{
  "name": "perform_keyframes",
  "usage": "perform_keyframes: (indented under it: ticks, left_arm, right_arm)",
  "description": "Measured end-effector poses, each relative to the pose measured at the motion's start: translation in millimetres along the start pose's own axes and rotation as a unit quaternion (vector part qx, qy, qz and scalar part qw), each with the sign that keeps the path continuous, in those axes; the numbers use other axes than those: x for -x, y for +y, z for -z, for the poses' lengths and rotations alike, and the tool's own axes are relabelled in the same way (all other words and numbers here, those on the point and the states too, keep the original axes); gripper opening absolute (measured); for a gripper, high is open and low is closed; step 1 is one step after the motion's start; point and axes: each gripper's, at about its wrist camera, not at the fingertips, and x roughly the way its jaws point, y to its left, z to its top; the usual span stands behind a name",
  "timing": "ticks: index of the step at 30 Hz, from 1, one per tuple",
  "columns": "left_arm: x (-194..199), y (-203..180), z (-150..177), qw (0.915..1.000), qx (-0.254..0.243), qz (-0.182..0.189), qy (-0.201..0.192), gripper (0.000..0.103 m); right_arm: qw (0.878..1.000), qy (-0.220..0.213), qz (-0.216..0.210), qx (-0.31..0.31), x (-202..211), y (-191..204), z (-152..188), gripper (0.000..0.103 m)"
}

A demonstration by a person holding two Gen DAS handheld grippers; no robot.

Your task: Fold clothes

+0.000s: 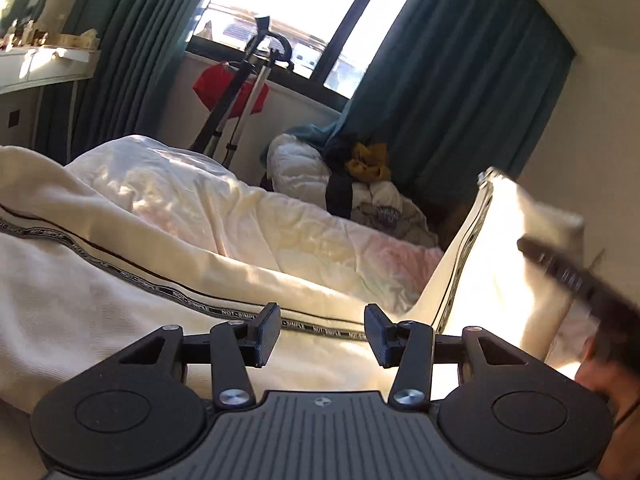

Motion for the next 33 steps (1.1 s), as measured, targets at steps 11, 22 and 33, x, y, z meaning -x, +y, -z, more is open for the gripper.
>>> perform_keyframes:
  ticks: [11,22,33]
  left_arm:
    - [15,26,-10,0.9987,0.048,0.015,-0.011,0.049]
    - [-9,24,-1,0.9986,0.039,0.033,0.009,0.049]
    - [-25,-4,18,0.9972,0.002,0.07,0.027,0.049]
  right_arm:
    - [0.969,0.147,-0.103,0.169,-8,148,132,0.014]
    - [0.951,0.212,-0.185,0.127,2,130,113,0.029]
    - [0.945,0.191,-0.266,-0.02,31,61,83,0.05]
